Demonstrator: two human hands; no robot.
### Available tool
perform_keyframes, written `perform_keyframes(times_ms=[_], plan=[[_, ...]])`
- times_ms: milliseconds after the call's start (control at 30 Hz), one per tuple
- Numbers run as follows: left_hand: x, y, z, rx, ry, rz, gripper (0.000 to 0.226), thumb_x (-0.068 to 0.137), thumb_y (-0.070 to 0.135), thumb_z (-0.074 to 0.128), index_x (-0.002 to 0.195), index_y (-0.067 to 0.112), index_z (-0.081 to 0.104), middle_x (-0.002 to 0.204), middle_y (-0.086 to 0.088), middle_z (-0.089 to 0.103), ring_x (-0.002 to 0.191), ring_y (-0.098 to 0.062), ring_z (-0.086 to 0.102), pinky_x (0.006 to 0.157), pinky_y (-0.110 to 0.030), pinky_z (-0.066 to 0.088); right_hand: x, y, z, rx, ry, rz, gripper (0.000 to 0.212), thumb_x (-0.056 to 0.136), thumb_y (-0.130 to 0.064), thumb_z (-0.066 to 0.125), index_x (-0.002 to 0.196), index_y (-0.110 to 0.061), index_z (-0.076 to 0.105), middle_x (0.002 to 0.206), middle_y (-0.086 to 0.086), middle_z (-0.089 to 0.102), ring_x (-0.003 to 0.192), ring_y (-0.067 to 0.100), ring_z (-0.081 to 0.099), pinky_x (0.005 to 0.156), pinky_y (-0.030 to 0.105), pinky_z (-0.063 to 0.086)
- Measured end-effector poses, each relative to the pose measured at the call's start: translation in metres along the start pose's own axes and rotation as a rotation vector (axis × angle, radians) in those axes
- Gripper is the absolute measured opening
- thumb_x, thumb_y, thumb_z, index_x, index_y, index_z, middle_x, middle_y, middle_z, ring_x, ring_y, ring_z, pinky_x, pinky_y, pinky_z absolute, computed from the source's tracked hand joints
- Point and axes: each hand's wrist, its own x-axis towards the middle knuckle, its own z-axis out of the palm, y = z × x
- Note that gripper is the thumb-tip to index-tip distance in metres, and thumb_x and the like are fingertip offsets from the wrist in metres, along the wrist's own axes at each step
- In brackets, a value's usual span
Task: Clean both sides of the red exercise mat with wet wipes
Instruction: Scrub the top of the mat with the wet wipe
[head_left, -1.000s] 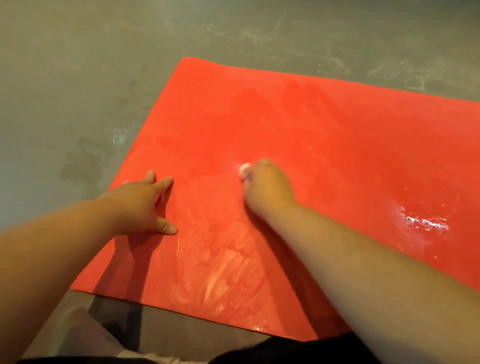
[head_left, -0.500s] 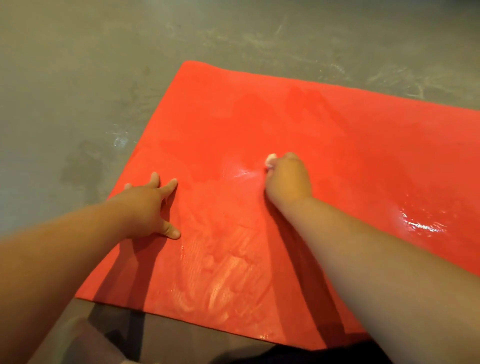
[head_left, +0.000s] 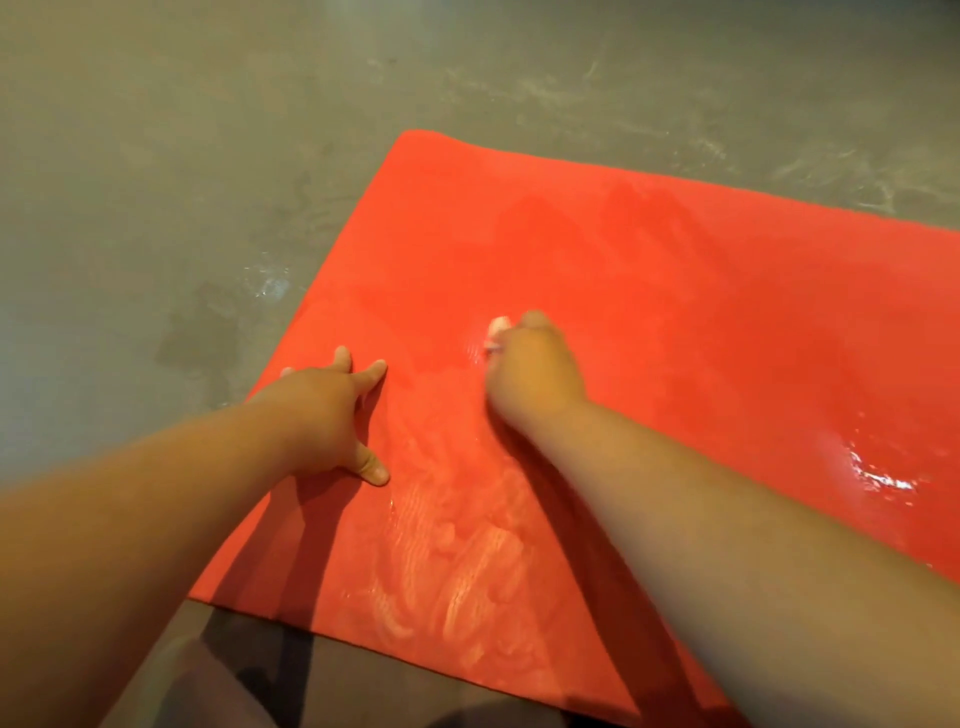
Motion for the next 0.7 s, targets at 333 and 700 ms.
perform_keyframes(times_ms=[333,700], plan=[[0.006,-0.004,0.002,0.006,0.009,0.024,0.13,0.059,0.06,0.08,0.153,0.028,-0.002,0.16,-0.014,-0.006,0.141,-0.036,0.028,0.115,-0.052,0.02,0.031,0.081,-0.051,-0.229,0.065,0.32,0.029,0.095,-0.008,0.042,0.106,0.007,0.065,0.108,0.026,0.06,0.106,0.039,0.055,0.091,0.04,0.042],[0.017,-0.024,0.002,-0.163,0.193,-0.012,0.115,0.061,0.052,0.084,0.152,0.03,0.017,0.16,-0.001,0.017,0.143,-0.023,0.027,0.112,-0.041,0.032,0.029,-0.001,-0.006,0.013,-0.081,-0.078,0.03,0.092,-0.011,0.048,0.114,-0.016,0.069,0.106,0.016,0.055,0.095,0.033,0.058,0.08,0.036,0.044]])
